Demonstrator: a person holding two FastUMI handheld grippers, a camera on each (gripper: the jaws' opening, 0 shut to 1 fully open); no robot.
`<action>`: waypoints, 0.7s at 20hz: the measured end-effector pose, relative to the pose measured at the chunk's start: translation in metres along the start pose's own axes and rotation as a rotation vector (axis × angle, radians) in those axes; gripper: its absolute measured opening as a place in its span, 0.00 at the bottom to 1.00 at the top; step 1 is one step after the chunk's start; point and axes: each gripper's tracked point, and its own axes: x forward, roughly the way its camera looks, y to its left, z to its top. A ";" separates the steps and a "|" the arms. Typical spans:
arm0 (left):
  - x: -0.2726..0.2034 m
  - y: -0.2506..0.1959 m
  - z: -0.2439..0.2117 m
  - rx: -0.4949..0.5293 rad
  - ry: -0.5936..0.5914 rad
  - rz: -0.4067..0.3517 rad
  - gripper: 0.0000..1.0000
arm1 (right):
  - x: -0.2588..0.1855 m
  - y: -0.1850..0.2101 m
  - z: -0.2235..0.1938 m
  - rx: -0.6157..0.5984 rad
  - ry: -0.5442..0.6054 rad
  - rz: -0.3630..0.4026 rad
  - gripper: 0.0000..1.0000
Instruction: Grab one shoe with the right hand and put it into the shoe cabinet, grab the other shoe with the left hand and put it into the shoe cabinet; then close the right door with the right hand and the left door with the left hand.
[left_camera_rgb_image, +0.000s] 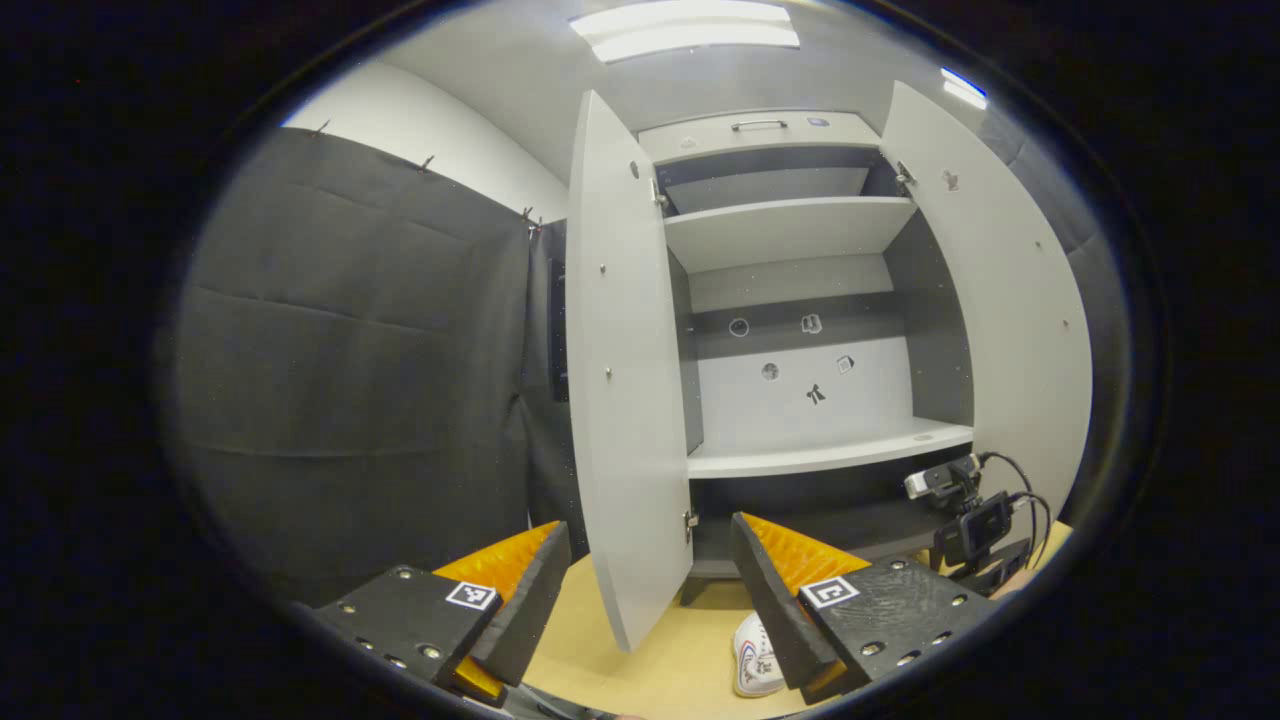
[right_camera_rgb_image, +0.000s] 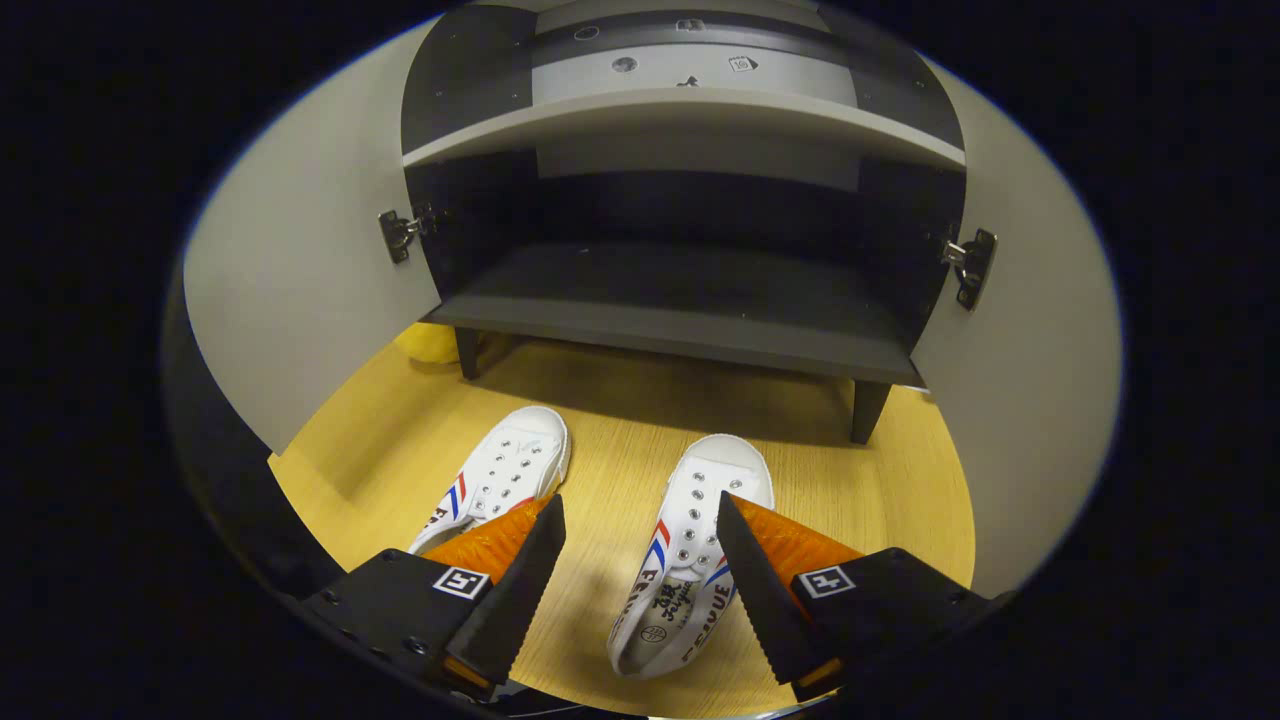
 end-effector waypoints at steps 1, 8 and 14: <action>0.003 0.000 -0.003 -0.002 0.006 -0.003 1.00 | 0.007 0.000 -0.005 0.002 0.026 -0.004 0.96; 0.019 0.003 -0.014 -0.007 0.026 -0.005 1.00 | 0.034 -0.005 -0.039 0.023 0.186 -0.029 0.83; 0.021 0.003 -0.008 0.015 0.012 -0.004 0.93 | 0.050 -0.007 -0.053 -0.015 0.253 -0.072 0.72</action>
